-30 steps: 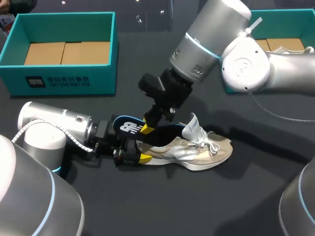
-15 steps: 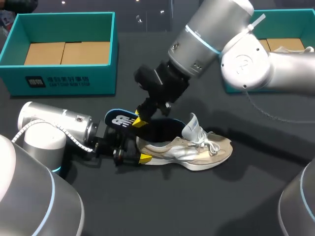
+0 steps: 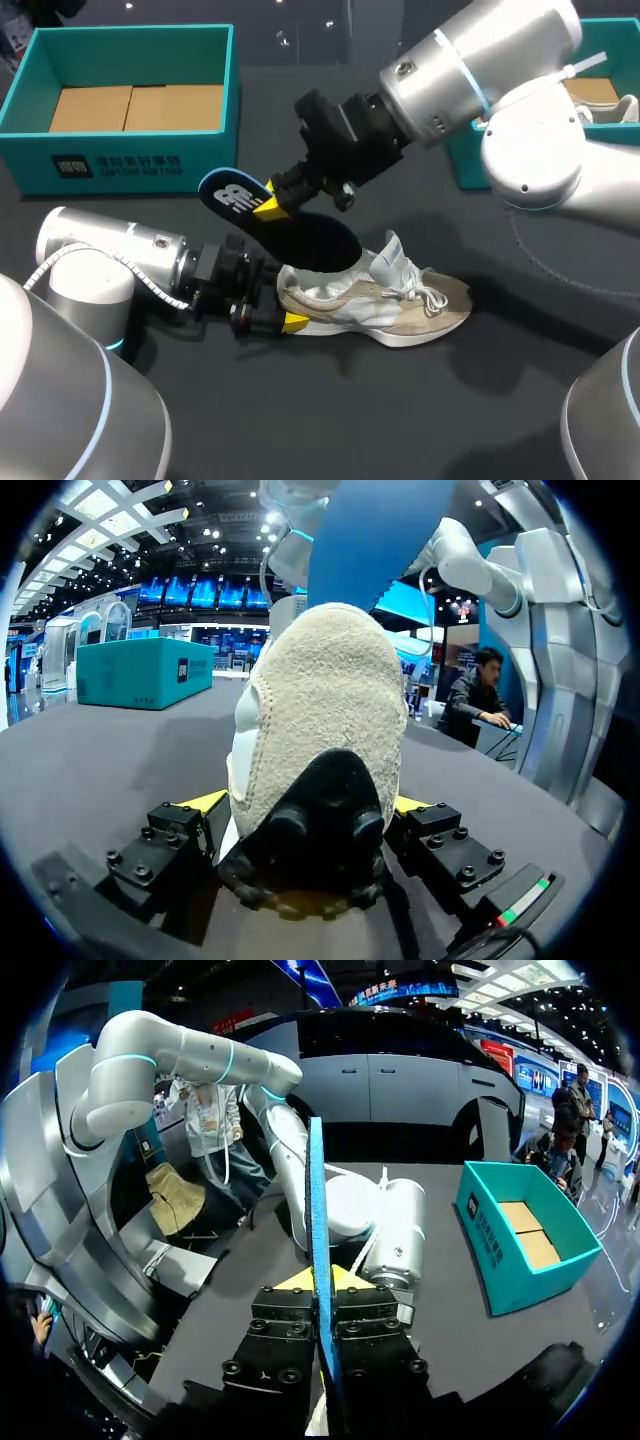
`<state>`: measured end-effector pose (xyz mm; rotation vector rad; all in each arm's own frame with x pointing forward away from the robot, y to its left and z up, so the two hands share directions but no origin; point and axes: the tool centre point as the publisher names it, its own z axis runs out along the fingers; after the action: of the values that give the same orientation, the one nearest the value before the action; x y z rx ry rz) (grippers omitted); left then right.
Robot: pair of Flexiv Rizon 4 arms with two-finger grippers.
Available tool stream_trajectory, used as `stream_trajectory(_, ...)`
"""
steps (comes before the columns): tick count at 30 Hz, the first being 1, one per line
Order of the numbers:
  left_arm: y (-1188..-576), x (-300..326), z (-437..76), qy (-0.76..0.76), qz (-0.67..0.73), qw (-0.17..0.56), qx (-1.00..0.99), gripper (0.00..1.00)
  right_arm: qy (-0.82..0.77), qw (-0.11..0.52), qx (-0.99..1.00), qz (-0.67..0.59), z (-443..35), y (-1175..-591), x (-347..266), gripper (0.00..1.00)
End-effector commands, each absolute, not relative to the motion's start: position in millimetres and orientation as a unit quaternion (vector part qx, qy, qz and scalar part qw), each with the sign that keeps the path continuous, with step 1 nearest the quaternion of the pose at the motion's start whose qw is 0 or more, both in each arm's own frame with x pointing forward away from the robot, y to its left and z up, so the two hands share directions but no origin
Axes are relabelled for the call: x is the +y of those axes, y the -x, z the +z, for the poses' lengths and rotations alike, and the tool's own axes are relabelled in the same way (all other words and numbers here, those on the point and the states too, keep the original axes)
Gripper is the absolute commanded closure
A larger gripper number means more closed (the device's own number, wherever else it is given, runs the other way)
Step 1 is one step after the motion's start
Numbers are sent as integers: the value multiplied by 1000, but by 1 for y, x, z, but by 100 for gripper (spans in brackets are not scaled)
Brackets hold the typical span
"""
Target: Take the shoe out of the shoebox, open the shoe tongue, remove and reinsert the insole, then place the shoe into the shoebox
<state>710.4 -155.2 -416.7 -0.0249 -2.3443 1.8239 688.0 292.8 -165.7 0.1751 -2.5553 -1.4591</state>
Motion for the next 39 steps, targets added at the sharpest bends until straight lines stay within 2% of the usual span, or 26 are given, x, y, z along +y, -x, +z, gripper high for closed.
stream_trajectory(1,-712,-158,-421,8,612,85,-787,100,-43,86,-838,-537,-150,-677,279,100)
stream_trajectory(14,-712,-158,-421,8,612,85,-787,100,-43,86,-838,-537,-150,-677,279,100)
stream_trajectory(20,-712,-158,-421,8,612,85,-787,100,8,70,-784,-617,-127,-669,250,100)
stream_trajectory(36,-712,-158,-421,8,612,85,-787,100,126,125,-739,-649,-96,-640,210,100)
stream_trajectory(39,-712,-158,-421,8,612,85,-787,100,137,119,-745,-642,-95,-639,209,100)
